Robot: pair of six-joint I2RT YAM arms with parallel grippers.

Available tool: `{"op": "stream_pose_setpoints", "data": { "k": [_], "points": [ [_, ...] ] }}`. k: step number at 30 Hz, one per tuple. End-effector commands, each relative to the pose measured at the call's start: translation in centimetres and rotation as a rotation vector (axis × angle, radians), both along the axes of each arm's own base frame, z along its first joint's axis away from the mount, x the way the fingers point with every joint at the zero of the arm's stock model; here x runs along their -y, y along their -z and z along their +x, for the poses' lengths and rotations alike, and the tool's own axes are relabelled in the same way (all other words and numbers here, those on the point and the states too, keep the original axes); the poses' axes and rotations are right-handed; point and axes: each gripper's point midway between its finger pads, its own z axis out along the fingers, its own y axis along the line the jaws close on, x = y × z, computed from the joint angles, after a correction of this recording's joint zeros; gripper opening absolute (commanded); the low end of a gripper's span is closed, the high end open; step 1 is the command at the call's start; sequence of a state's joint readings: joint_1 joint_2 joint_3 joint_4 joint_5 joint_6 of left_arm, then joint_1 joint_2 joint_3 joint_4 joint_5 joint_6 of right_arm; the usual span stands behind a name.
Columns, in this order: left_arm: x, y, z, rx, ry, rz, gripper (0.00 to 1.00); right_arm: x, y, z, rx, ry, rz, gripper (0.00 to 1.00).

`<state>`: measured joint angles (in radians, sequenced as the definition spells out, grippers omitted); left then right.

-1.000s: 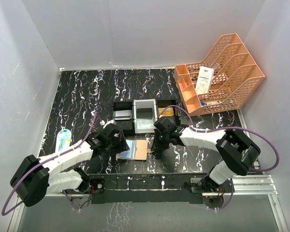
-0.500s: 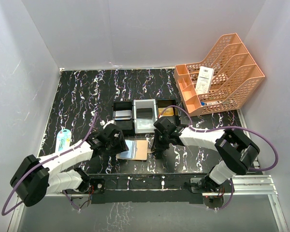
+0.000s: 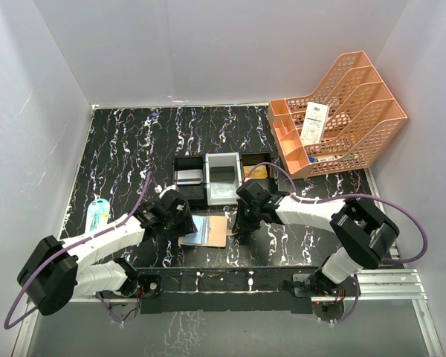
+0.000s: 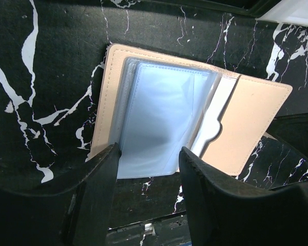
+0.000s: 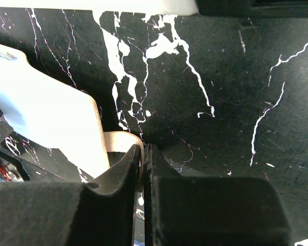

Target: Take the credit cards out of the card holder

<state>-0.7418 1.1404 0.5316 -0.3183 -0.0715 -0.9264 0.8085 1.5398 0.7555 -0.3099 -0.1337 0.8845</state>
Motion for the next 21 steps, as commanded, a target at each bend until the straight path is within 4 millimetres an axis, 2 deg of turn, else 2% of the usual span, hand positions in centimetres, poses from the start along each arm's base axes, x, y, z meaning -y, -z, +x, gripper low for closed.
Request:
{"op": "stream_pose_setpoints", "data": {
  "k": [1, 4, 8, 11, 15, 21],
  "points": [
    [-0.3, -0.3, 0.0, 0.000, 0.005, 0.026, 0.49, -1.0, -1.1, 1.4, 0.047, 0.002, 0.033, 0.03],
    [0.1, -0.1, -0.1, -0.008, 0.020, 0.014, 0.48, -1.1, -1.2, 1.4, 0.046, 0.000, 0.037, 0.03],
    [2.0, -0.2, -0.3, -0.019, 0.079, -0.065, 0.45, -1.4, -1.5, 1.5, 0.051, -0.004, 0.054, 0.05],
    [3.7, -1.4, -0.1, 0.002, 0.119, -0.159, 0.42, -1.7, -1.4, 1.3, 0.042, -0.013, 0.065, 0.06],
    [4.9, -2.9, 0.4, 0.039, 0.141, -0.220, 0.42, -1.9, -1.1, 1.2, 0.029, -0.017, 0.073, 0.06],
    [5.8, -3.3, 0.4, 0.038, 0.162, -0.265, 0.41, -2.0, -1.1, 1.1, 0.028, -0.022, 0.077, 0.06]
  ]
}}
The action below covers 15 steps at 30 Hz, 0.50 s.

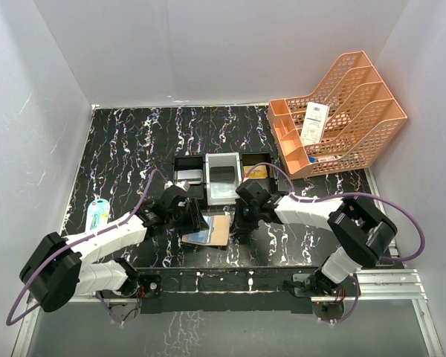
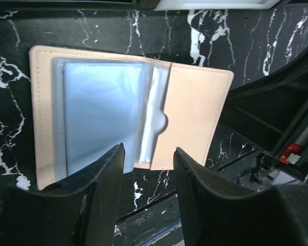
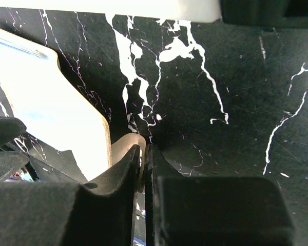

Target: Take the credit cards out of the card holder

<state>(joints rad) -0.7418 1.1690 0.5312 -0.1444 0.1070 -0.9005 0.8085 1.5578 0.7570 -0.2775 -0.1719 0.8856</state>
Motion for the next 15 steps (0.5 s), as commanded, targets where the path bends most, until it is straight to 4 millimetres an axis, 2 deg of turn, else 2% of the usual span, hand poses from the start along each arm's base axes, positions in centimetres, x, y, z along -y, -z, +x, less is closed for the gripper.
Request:
{"op": "stream_pose_setpoints", "data": {
  "k": [1, 4, 7, 11, 15],
  "points": [
    [1.2, -1.5, 0.0, 0.016, 0.034, -0.060, 0.41, -1.2, -1.1, 1.3, 0.042, -0.002, 0.043, 0.06],
    [0.3, -1.8, 0.2, 0.033, 0.007, -0.027, 0.45, -1.0, -1.2, 1.3, 0.047, 0.005, 0.037, 0.08],
    [-1.5, -2.3, 0.8, 0.064, -0.047, 0.058, 0.47, -0.8, -1.7, 1.5, 0.063, 0.004, 0.023, 0.13],
    [-3.6, -2.6, 0.8, 0.078, -0.107, 0.136, 0.51, 0.2, -3.0, 2.3, 0.099, 0.029, -0.031, 0.29],
    [-4.8, -2.9, 0.8, 0.091, -0.162, 0.158, 0.52, 1.2, -5.4, 3.3, 0.169, 0.043, -0.079, 0.40]
  ]
}}
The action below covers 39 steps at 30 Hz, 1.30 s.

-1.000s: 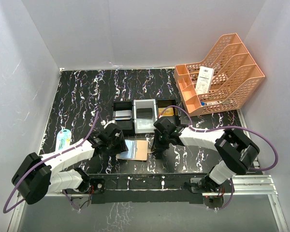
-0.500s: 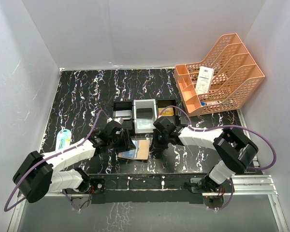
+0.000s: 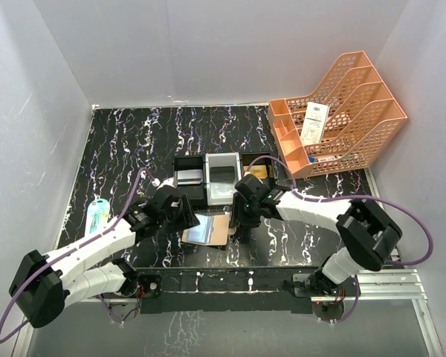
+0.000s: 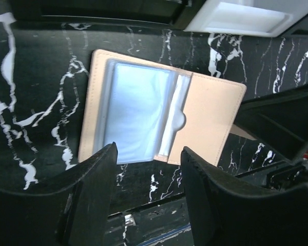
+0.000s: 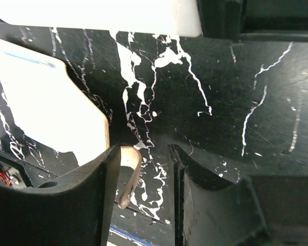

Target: Take the credit cards out of the card holder

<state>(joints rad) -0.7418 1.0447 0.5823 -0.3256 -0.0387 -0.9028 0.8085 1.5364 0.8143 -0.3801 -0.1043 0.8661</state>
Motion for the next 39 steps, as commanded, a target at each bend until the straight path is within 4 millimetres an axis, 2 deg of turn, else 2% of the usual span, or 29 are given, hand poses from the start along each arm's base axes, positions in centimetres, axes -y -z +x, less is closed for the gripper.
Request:
{"op": "stream_pose_setpoints", "data": {
  "k": [1, 7, 10, 12, 17, 22, 24, 27, 34, 39],
  "points": [
    [-2.3, -0.7, 0.0, 0.019, -0.087, 0.075, 0.52, 0.4, -5.1, 2.6, 0.150, 0.027, -0.013, 0.42],
    [-4.6, -1.1, 0.0, 0.036, -0.180, 0.132, 0.53, -1.6, -10.7, 3.4, 0.238, 0.018, 0.139, 0.49],
    [-6.2, -1.2, -0.3, 0.037, -0.232, 0.180, 0.54, -3.9, -13.2, 3.3, 0.272, -0.026, 0.265, 0.51],
    [-7.0, -1.4, -0.5, 0.042, -0.264, 0.196, 0.56, -5.7, -13.7, 2.8, 0.278, -0.068, 0.304, 0.52],
    [-9.0, -2.2, -1.1, 0.063, -0.333, 0.222, 0.62, -9.7, -10.6, 1.9, 0.213, -0.094, 0.197, 0.53],
    [-10.5, -3.0, -1.7, 0.093, -0.371, 0.219, 0.70, -12.2, -5.9, 1.3, 0.220, -0.127, -0.001, 0.60],
    [-10.9, -3.2, -2.1, 0.094, -0.379, 0.217, 0.71, -12.3, -4.4, 1.1, 0.235, -0.135, -0.099, 0.63],
    [-10.8, -3.5, -2.2, 0.105, -0.384, 0.187, 0.71, -12.2, -3.6, 1.4, 0.253, -0.133, -0.179, 0.67],
    [-11.1, -4.0, -2.1, 0.114, -0.388, 0.196, 0.72, -11.6, -3.7, 1.8, 0.271, -0.115, -0.217, 0.70],
    [-10.4, -3.9, -1.9, 0.113, -0.376, 0.175, 0.72, -12.2, -0.4, 0.6, 0.189, -0.150, -0.213, 0.73]
  ]
}}
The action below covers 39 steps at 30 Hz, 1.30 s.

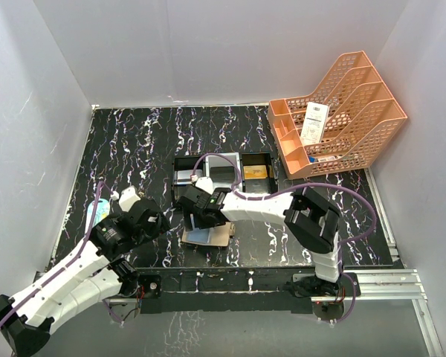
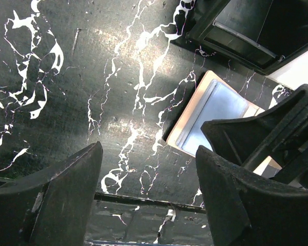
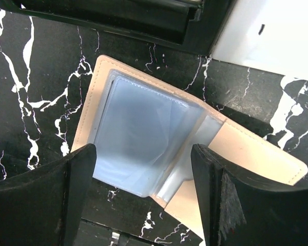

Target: Take the credit cards out of the card holder

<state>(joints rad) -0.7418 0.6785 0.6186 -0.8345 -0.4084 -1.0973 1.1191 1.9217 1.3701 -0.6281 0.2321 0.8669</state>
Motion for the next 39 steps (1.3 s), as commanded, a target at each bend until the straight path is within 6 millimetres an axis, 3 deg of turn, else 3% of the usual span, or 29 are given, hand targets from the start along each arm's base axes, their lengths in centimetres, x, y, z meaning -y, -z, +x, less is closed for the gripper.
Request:
{"op": "stream_pose_setpoints", "data": {
  "k": [1, 9, 17, 22, 31, 33, 39],
  "points": [
    [0.3, -0.8, 0.5, 0.026, -0.002, -0.011, 0.72, -1.2, 1.2, -0.2, -0.030, 0.000, 0.020, 0.74],
    [1.0, -0.3, 0.4, 0.000, 0.021, -0.021, 0.72, -0.1, 2.8, -0.6, -0.049, 0.010, -0.023, 0.72],
    [2.5, 0.3, 0.5, -0.015, 0.068, -0.060, 0.72, 0.7, 2.5, -1.7, -0.067, -0.024, 0.033, 0.49],
    [4.9, 0.8, 0.8, -0.012, 0.176, -0.122, 0.72, 0.1, 1.2, -2.2, -0.088, -0.064, 0.174, 0.41],
    [10.8, 2.8, 0.3, -0.019, 0.438, -0.307, 0.68, 0.7, 1.3, -2.7, -0.183, -0.113, 0.410, 0.36],
    [11.6, 2.9, 0.3, -0.017, 0.476, -0.325, 0.67, 1.3, 1.8, -2.7, -0.203, -0.101, 0.419, 0.37],
    [12.7, 3.6, 0.8, -0.002, 0.549, -0.319, 0.64, 2.0, 0.8, -2.2, -0.212, -0.061, 0.459, 0.37]
  ]
}}
